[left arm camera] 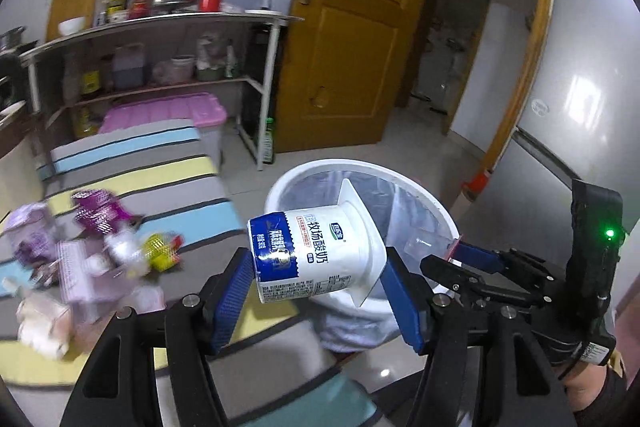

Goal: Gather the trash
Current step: 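Carry both cups over the bin and open both tools to drop them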

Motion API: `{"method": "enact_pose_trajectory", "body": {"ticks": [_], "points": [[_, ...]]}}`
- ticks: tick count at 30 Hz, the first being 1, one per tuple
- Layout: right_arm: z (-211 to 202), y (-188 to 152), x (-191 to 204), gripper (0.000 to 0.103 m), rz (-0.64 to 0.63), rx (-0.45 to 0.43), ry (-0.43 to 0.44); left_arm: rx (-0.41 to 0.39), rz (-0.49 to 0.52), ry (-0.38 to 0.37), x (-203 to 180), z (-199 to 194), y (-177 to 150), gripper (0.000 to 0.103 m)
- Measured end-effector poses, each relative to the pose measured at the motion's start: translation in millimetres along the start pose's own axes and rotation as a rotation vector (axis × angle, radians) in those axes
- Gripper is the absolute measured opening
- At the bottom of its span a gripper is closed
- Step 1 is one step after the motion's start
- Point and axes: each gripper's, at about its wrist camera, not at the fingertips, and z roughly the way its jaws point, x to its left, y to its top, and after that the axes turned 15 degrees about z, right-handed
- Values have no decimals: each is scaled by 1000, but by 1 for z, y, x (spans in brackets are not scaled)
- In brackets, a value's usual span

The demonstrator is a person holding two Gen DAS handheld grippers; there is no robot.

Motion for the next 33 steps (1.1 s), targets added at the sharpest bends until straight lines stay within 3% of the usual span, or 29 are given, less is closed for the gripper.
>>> {"method": "enact_pose_trajectory", "body": {"ticks": [16, 33], "points": [[14, 9, -26, 47, 22, 28, -56, 48, 35, -88, -17, 53, 16, 66], [-5, 7, -19, 47, 27, -13, -38, -5, -6, -67, -4, 25, 15, 66]]}}
